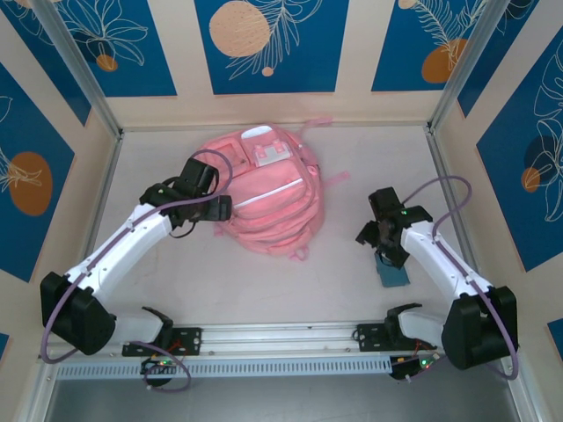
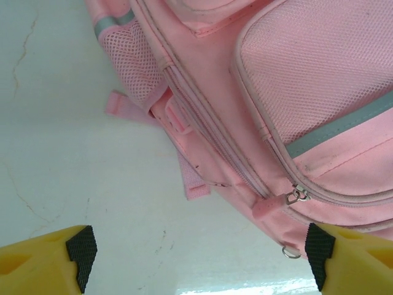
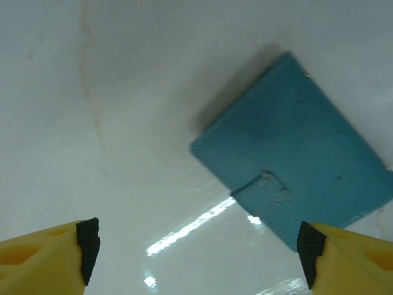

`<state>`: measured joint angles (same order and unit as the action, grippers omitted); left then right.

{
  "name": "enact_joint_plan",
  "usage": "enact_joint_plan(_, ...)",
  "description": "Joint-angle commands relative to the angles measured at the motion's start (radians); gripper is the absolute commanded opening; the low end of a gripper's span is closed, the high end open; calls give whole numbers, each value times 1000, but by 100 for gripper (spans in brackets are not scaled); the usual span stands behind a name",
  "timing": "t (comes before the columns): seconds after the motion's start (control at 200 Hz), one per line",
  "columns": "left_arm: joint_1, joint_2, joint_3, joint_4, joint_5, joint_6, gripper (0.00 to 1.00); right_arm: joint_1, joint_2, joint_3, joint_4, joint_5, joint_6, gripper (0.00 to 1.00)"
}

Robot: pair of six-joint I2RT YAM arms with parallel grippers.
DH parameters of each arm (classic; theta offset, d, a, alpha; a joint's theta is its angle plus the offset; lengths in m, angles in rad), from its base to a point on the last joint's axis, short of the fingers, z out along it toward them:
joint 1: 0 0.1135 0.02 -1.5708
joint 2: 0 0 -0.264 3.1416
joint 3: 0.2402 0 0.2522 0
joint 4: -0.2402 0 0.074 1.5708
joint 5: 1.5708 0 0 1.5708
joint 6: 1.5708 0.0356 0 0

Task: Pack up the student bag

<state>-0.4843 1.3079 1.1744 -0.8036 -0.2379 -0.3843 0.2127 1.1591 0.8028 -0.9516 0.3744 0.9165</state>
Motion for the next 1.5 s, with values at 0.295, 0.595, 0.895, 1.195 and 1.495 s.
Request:
enact_joint_plan(0.295,13,-16,-1,17,71,12,98,-185,48,-96,108,-24,-61,86)
enact_joint_plan(0.595,13,-9,-2,30,104,8,100,-181,107,-151,285,-284,-126,85)
enact_joint_plan(0.895,13,8,21,27,140,0,100,16,121,-105,367,-366,26,84)
enact_joint_plan(1.195,13,11,30,12,150,21,100,35,179,61,148,-155,-266,83)
enact_joint_plan(1.495,13,-1,21,38,185,10,100,-17,273,34,174,-254,-342,95)
